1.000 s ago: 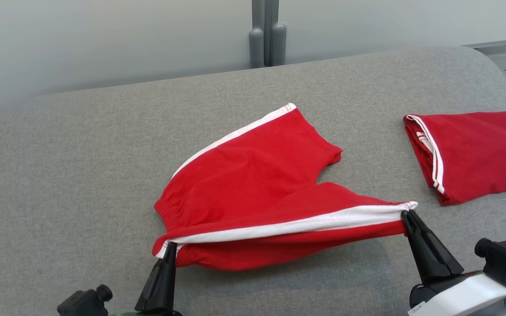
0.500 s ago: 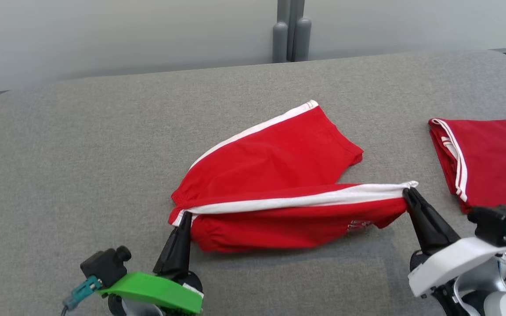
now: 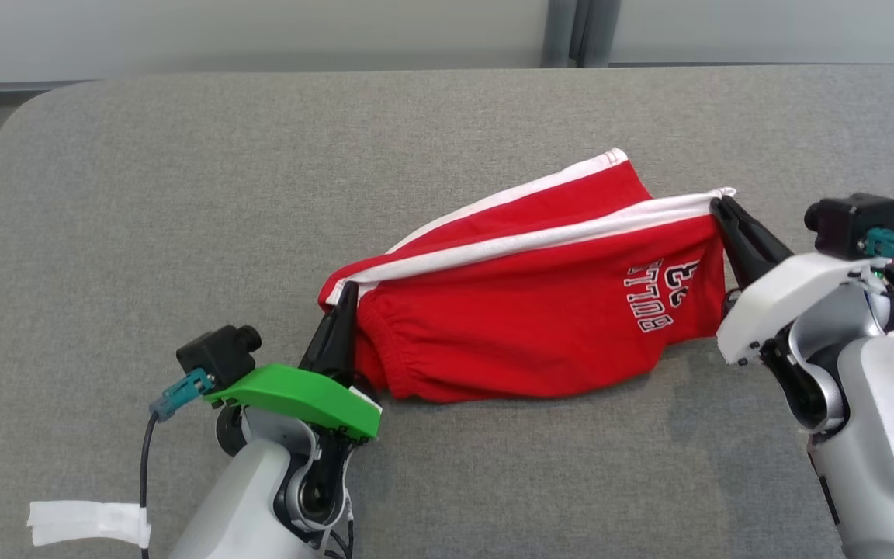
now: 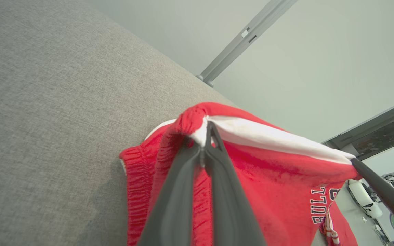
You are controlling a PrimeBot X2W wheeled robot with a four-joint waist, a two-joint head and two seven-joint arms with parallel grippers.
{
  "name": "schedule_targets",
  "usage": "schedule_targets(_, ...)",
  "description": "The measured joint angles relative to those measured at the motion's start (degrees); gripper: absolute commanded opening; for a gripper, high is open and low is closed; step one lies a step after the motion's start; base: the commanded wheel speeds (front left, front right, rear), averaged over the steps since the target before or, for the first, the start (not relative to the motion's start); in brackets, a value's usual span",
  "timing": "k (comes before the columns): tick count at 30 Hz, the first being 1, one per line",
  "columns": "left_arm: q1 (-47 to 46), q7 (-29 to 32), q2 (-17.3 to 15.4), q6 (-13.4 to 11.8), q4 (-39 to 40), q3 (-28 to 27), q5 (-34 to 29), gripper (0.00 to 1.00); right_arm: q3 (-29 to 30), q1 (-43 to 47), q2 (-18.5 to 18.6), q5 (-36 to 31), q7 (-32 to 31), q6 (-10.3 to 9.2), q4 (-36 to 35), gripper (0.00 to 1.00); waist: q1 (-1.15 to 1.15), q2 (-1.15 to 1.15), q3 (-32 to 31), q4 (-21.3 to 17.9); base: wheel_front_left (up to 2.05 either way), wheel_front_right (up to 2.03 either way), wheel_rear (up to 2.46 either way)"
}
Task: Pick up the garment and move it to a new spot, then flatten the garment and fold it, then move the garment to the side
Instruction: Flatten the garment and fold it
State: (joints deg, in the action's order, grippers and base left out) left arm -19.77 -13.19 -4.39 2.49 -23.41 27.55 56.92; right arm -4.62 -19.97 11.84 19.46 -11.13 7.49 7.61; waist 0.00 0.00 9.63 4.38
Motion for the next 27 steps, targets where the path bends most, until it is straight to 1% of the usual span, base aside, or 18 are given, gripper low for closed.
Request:
schedule_targets(7,-5.84,0.05,1.22,-0.47,-6.27,1.72,0.96,0.00,-4.28,-11.41,2.14,-0.35,1.22,0.00,12.89,0.00,0.00,0.00,2.73,2.53,0.00,0.00,0.00)
schedule_targets(12,-8.93,0.27,1.43,-0.53,-8.61,3.96,2.24,0.00,-6.35,-17.35,2.71,-0.34,2.44,0.00,21.23,0.00,0.00,0.00,4.60,4.18,0.00,0.00,0.00)
schedule_targets(14,-10.12,0.25,1.44,-0.58,-8.90,5.05,3.78,0.00,-6.95,-19.39,3.02,-0.09,2.97,0.00,24.12,0.00,0.00,0.00,5.26,4.75,0.00,0.00,0.00)
schedule_targets(20,-13.59,-0.07,1.49,-2.58,-11.09,8.24,7.49,0.00,-8.79,-24.88,2.98,1.42,4.08,0.00,32.30,0.00,0.00,0.00,6.88,5.71,0.00,0.00,0.00)
schedule_targets(23,-16.07,-0.07,1.51,-3.98,-13.73,9.50,9.04,0.00,-10.58,-28.55,2.78,1.96,4.82,0.00,36.61,0.00,0.00,0.00,7.62,5.67,0.00,0.00,0.00)
schedule_targets(27,-18.53,0.26,1.49,-4.22,-16.15,10.98,10.35,0.00,-11.73,-31.77,2.45,2.74,5.58,0.00,40.89,0.00,0.00,0.00,8.32,5.48,0.00,0.00,0.00)
